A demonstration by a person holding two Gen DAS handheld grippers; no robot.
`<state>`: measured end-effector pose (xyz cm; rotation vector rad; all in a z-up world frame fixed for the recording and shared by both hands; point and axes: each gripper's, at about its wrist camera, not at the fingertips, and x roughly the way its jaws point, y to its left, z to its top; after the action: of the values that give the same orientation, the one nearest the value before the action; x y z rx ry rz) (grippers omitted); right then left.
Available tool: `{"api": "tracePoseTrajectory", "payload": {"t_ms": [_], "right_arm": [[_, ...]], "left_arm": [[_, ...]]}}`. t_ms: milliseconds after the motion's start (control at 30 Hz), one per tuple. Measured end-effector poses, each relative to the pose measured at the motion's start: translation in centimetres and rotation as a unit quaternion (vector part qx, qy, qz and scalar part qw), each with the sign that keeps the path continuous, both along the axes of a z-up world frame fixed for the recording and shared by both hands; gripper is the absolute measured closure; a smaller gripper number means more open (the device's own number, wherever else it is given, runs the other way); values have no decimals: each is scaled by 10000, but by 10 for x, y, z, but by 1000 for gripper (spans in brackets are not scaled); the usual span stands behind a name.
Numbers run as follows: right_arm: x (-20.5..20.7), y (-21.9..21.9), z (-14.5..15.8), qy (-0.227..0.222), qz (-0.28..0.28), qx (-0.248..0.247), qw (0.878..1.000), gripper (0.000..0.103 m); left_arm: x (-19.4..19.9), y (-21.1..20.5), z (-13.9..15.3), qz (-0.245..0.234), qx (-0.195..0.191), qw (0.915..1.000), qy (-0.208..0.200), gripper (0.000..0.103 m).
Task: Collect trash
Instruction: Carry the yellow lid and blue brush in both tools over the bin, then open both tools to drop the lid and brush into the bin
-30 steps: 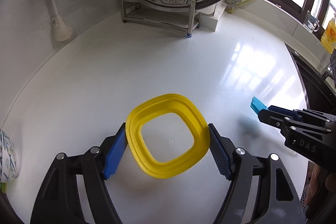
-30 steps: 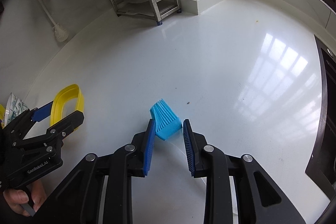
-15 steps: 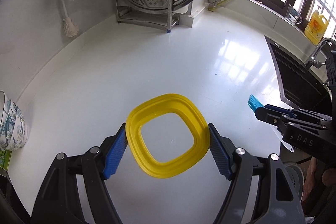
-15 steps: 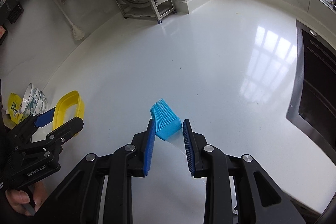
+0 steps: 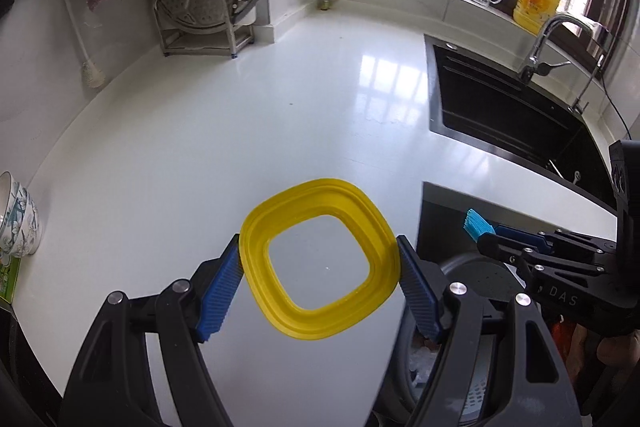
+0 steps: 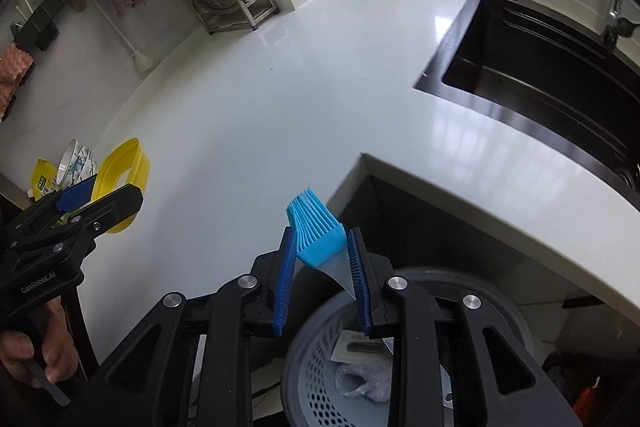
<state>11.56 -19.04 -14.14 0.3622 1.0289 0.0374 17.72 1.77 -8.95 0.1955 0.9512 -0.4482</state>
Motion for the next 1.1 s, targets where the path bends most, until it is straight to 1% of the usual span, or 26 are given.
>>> {"api": "tracePoseTrajectory", "payload": {"t_ms": [133, 233, 433, 533, 633, 667, 700, 767, 933, 1100], "right_arm": [[-52, -33, -9, 175, -278, 73, 9994, 77], [-82, -49, -15, 310, -387, 94, 9987, 77], [-116, -70, -18, 379, -473, 234, 9979, 77], [-123, -75, -19, 393, -443, 343, 9977, 77], [-126, -73, -13, 324, -330, 315, 9984, 76], [-127, -72, -11, 287, -281, 318, 9987, 72], [-127, -71, -8, 246, -236, 305, 9990, 65], [-129, -70, -3, 176, -172, 222, 9995, 61], [-133, -71, 7, 127, -77, 146, 9998, 61], [-143, -73, 16, 118, -49, 88, 9999, 60]], "left_arm": [[-42, -37, -8, -431, 6, 9990, 117, 31], [-69, -62, -17, -669, 27, 9975, 237, 31], [-108, -96, -30, -905, 171, 9949, 408, 30], [-116, -103, -30, -880, 207, 9949, 446, 28], [-121, -105, -26, -739, 208, 9960, 457, 27], [-121, -105, -24, -688, 207, 9964, 454, 26], [-122, -105, -23, -637, 216, 9967, 447, 25], [-125, -103, -19, -528, 260, 9974, 417, 21], [-134, -95, -12, -281, 333, 9981, 427, 20], [-143, -87, -4, -70, 283, 9985, 461, 18]]}}
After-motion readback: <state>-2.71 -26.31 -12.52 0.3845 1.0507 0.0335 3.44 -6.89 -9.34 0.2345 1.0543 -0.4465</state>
